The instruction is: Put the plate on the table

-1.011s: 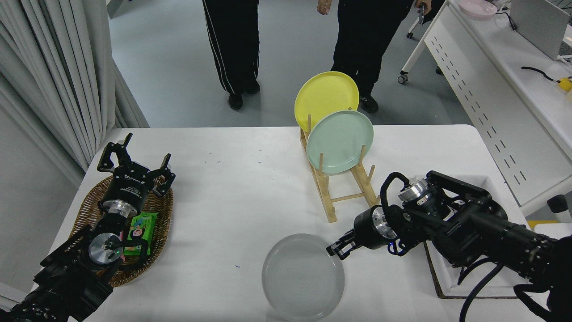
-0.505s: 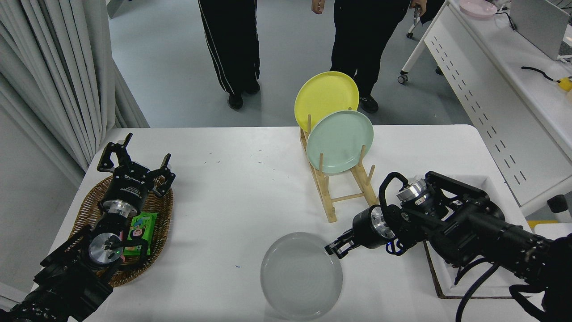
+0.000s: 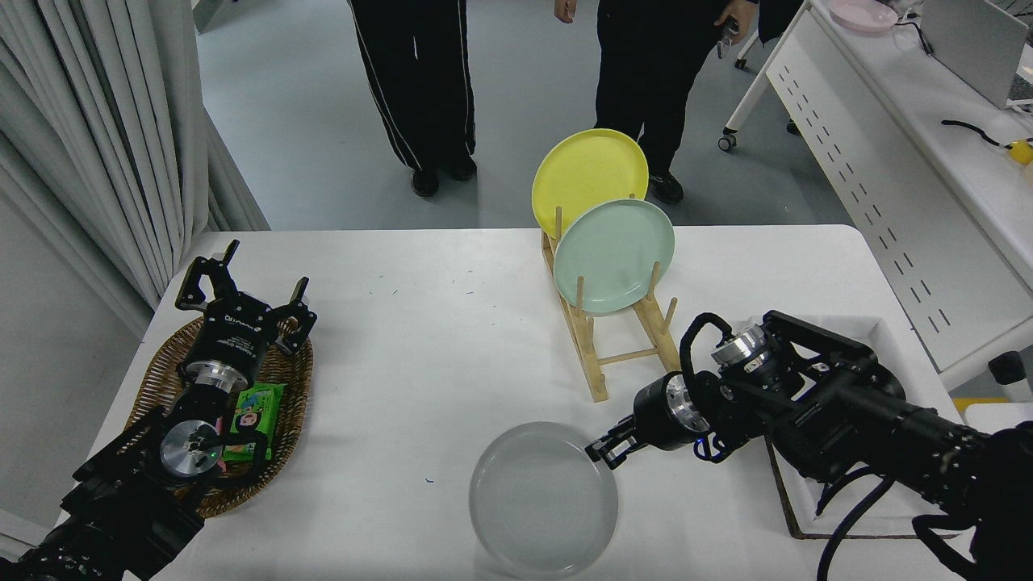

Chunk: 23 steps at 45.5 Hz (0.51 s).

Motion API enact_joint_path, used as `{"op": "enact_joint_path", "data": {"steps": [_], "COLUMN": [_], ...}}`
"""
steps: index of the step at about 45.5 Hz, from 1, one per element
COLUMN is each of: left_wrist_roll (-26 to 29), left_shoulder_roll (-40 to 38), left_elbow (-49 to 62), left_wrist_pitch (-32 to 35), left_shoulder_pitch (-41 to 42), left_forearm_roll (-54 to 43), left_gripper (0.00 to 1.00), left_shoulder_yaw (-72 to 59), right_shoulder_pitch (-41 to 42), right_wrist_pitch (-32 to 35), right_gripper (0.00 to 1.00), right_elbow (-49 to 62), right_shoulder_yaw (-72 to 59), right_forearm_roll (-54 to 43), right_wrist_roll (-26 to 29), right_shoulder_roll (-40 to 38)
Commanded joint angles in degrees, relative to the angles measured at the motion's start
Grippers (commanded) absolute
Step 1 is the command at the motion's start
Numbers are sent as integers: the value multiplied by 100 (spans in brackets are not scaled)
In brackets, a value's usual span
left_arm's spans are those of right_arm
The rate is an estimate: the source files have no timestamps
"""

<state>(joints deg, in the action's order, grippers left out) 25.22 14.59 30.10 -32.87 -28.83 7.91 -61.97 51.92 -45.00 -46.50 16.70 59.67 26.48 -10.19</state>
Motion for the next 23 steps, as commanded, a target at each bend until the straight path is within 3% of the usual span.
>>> {"op": "enact_joint_path", "data": {"steps": [1, 19, 23], "left_wrist_roll": [0, 0, 0], "left_shoulder_roll": [0, 0, 0], "left_elbow": [-4, 5, 4], "left_wrist_pitch": [0, 0, 0], "left_shoulder_pitch": [0, 0, 0], "left_forearm_roll": [0, 0, 0], "left_gripper": [100, 100, 100], "left_shoulder_yaw": [-8, 1, 1], "right_shoulder_pitch": [38, 459, 600], "right_wrist_pitch": [0, 0, 333], "right_gripper": [99, 99, 99], "right_elbow": [-87, -1923, -2284], "right_shoulder_yaw": [-8, 0, 9], "right_forearm_roll": [18, 80, 89], "right_wrist_roll": [7, 77, 138], "right_shoulder_roll": [0, -791, -1080]}}
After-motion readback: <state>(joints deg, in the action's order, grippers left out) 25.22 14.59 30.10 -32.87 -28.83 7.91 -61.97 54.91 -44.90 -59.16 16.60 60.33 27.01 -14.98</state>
